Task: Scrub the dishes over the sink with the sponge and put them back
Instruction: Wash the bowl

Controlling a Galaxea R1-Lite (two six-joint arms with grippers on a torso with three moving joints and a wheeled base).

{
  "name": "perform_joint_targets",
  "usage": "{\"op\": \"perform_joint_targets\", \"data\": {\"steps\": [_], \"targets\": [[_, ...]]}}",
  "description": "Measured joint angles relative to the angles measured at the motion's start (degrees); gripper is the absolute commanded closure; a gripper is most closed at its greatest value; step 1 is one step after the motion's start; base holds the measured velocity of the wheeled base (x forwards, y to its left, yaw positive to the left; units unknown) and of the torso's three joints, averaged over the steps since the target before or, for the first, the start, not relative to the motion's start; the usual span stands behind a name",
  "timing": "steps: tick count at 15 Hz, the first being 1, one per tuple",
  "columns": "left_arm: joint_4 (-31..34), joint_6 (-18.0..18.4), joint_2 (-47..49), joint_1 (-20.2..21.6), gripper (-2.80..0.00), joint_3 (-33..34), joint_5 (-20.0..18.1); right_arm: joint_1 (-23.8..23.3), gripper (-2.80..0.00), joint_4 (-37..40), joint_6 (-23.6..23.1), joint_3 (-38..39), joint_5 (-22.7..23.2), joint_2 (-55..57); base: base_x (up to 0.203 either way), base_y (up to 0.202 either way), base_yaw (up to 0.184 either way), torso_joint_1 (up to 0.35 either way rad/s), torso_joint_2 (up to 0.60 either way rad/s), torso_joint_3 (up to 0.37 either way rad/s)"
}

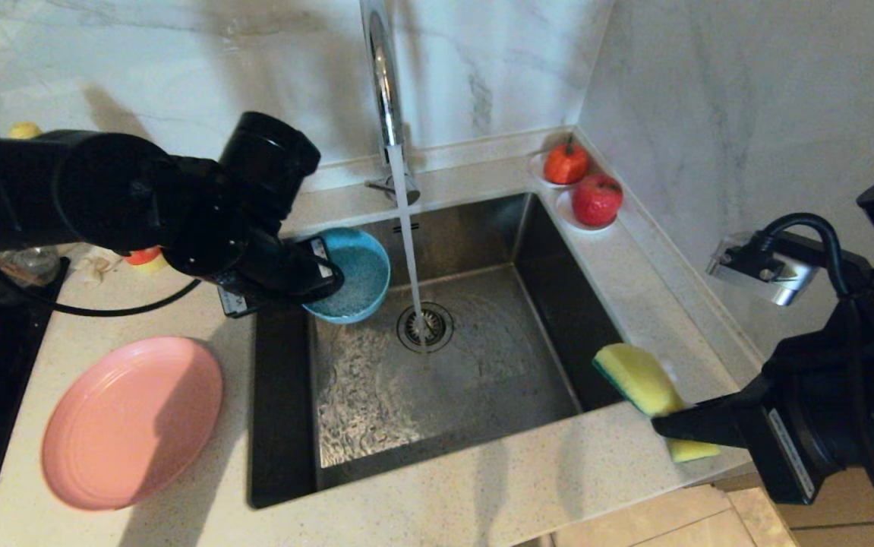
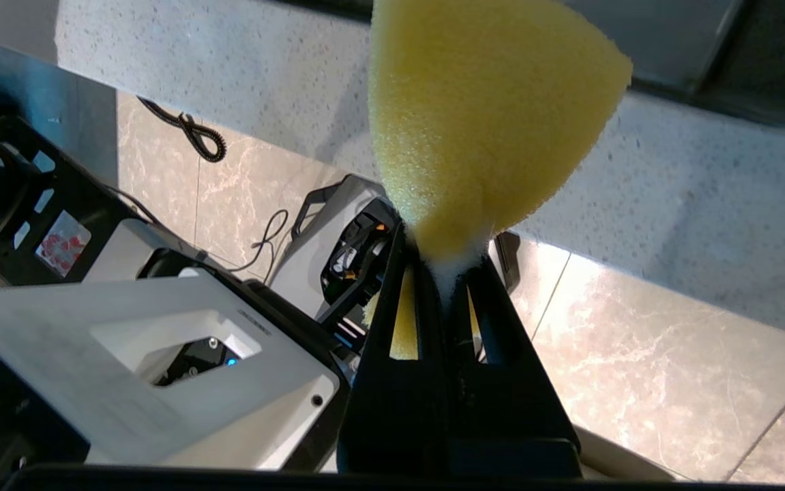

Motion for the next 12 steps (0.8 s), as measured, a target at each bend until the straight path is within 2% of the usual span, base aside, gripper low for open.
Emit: {"op": "perform_joint_targets", "data": {"steps": [2, 5, 9, 12], "targets": [[-3.34, 6.34, -4.13, 0.29, 0.00, 1.52, 1.05, 0.03, 0.00, 0.32, -0.03, 0.28, -0.05, -1.19, 0.000, 0.000, 0.000, 0.000, 0.00, 0.000], [-15.07, 14.40, -8.11, 1.41, 0.00, 6.99, 1.31, 0.08, 0.00, 3.02, 0.01, 0.39, -0.29, -2.86, 0.000, 0.000, 0.000, 0.000, 0.00, 0.000], [-33.33, 21.29, -9.91, 2.06, 0.00, 16.73, 0.92, 0.05, 0.00, 3.61, 0.00, 0.65, -0.22, -4.36, 0.000, 0.000, 0.000, 0.000, 0.00, 0.000], [-46.27, 27.02, -10.21, 2.54, 0.00, 23.78, -2.52, 0.13, 0.00, 3.75, -0.13, 0.78, -0.18, -4.59, 0.000, 0.000, 0.000, 0.000, 0.00, 0.000]]}}
